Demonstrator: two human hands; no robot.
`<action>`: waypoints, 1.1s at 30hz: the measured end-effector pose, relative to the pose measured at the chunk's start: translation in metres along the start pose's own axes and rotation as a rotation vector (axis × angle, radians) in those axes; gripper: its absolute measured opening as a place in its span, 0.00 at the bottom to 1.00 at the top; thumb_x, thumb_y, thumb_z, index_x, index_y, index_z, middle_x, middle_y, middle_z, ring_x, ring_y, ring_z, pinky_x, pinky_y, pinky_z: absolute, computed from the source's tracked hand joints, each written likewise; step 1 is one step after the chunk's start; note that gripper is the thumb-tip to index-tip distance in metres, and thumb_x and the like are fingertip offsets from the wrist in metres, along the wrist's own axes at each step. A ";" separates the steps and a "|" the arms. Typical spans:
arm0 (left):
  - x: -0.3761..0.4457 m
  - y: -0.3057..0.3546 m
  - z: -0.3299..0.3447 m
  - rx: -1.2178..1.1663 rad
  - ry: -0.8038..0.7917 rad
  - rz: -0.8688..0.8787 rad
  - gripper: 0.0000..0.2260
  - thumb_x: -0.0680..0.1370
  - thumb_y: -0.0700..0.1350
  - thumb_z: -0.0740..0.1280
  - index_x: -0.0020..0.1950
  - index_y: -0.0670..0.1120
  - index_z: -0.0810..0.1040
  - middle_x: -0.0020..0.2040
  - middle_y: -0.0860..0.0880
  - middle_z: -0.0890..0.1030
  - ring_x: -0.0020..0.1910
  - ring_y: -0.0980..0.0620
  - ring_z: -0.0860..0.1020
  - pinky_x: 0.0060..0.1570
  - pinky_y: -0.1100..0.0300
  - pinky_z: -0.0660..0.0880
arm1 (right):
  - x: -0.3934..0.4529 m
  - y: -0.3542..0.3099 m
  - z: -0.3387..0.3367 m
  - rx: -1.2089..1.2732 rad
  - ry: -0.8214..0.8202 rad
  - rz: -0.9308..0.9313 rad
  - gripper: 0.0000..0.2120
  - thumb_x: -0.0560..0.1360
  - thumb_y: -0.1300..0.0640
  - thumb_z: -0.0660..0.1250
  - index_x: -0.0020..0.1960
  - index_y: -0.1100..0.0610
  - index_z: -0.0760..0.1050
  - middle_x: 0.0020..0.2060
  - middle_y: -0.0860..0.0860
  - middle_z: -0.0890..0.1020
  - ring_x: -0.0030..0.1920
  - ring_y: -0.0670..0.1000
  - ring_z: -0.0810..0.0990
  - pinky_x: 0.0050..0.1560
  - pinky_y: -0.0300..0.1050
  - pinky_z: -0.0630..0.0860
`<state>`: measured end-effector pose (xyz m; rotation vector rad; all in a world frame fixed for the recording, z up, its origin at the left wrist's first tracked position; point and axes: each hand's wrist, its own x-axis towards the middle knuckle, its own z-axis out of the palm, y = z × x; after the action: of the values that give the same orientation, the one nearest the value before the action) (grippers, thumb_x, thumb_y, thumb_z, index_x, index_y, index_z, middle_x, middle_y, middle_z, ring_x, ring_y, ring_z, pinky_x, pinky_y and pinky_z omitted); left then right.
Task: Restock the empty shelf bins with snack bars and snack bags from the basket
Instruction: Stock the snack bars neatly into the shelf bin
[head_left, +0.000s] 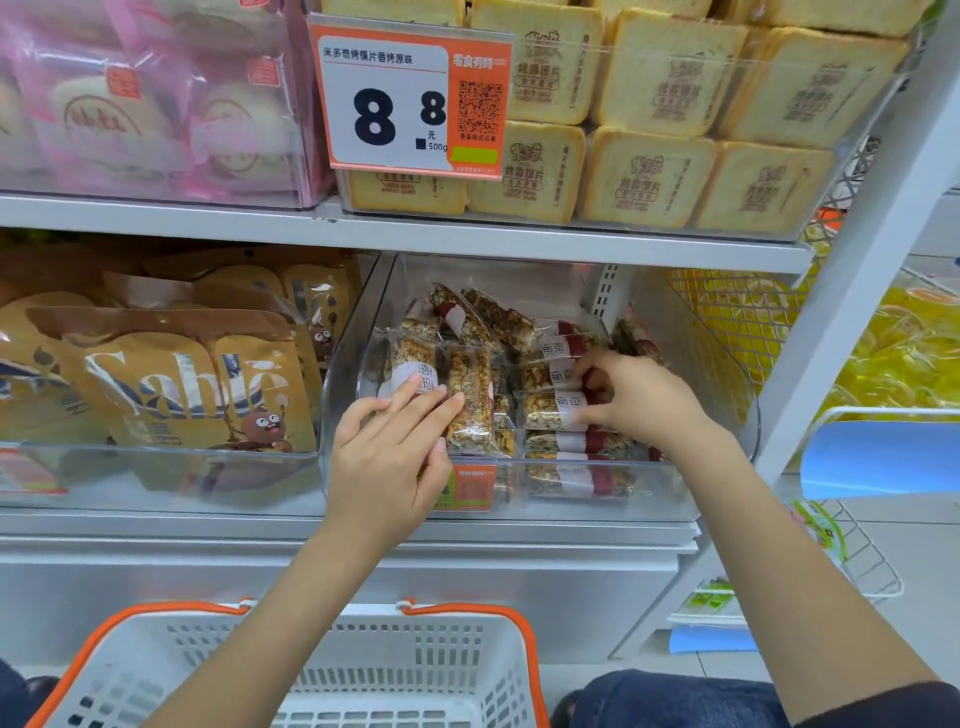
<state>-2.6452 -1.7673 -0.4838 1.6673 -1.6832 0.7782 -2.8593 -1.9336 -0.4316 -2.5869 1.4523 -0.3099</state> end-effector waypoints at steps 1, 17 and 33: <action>0.000 0.000 0.000 0.000 0.001 -0.002 0.17 0.78 0.45 0.56 0.59 0.47 0.81 0.58 0.50 0.82 0.63 0.52 0.76 0.63 0.57 0.63 | 0.000 0.002 -0.003 -0.004 0.059 -0.005 0.27 0.68 0.42 0.73 0.64 0.44 0.69 0.60 0.49 0.78 0.58 0.54 0.76 0.51 0.48 0.76; 0.000 -0.001 -0.002 0.002 -0.017 0.009 0.17 0.78 0.46 0.55 0.60 0.48 0.81 0.58 0.50 0.81 0.63 0.52 0.75 0.66 0.59 0.60 | 0.029 0.002 0.020 0.035 -0.331 0.082 0.39 0.73 0.28 0.49 0.78 0.45 0.46 0.77 0.46 0.44 0.77 0.56 0.42 0.75 0.60 0.47; 0.000 -0.001 0.000 -0.030 -0.010 0.025 0.18 0.80 0.47 0.53 0.60 0.48 0.81 0.58 0.50 0.81 0.63 0.51 0.76 0.63 0.58 0.62 | 0.044 -0.011 0.016 0.229 -0.057 0.110 0.29 0.79 0.38 0.50 0.77 0.46 0.50 0.74 0.52 0.63 0.72 0.57 0.64 0.74 0.60 0.54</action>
<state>-2.6439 -1.7674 -0.4837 1.6354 -1.7168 0.7538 -2.8239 -1.9648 -0.4399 -2.3087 1.4410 -0.3616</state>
